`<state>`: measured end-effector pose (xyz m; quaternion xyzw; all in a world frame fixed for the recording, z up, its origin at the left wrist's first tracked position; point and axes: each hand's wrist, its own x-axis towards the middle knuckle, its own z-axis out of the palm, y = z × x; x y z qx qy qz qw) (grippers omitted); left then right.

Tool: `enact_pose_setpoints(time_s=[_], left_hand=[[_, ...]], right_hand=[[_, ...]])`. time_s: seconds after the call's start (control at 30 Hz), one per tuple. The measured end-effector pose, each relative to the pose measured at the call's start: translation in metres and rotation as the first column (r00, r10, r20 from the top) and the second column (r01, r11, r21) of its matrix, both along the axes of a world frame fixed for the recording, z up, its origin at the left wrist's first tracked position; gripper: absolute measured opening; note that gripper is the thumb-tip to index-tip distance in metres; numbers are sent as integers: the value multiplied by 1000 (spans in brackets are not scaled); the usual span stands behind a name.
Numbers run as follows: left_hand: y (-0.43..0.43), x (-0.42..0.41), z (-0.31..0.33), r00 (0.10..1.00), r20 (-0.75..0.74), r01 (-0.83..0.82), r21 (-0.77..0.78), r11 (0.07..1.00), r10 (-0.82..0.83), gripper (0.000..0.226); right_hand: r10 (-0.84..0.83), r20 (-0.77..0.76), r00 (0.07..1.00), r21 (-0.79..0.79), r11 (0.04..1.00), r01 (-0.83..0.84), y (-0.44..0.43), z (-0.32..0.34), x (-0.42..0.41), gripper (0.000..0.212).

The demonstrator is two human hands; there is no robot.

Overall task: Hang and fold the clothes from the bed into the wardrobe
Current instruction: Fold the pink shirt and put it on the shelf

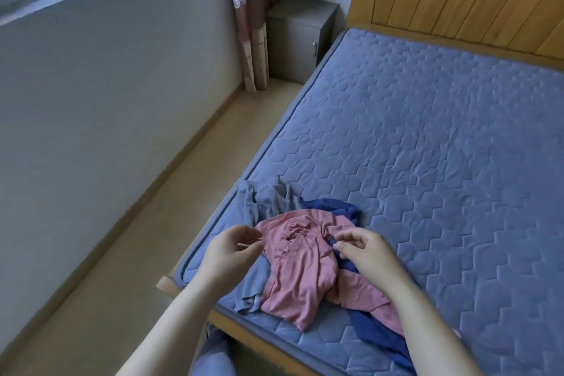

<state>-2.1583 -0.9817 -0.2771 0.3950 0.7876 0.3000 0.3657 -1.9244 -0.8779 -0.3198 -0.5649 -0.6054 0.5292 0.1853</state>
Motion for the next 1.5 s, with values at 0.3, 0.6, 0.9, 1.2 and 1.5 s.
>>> enact_pose_setpoints(time_s=[0.3,0.6,0.9,1.2,1.5], left_hand=[[75,-108,-34,946,2,322,-79,943,-323,10],[109,-146,-96,880,47,472,-180,863,-472,11],[100,-151,-164,909,76,414,-279,866,-410,12],[102,-141,-235,939,101,342,-369,864,-328,11],[114,-130,-279,948,124,319,-432,844,-295,13]], right_hand=[[-232,140,962,-101,964,247,3,-21,-89,14],[-321,283,904,-144,918,371,0,-61,-124,17],[-161,367,916,-301,911,281,25,-163,-146,12],[44,454,890,-396,905,158,37,-266,-162,34],[244,531,811,-435,900,13,34,-329,-163,41]])
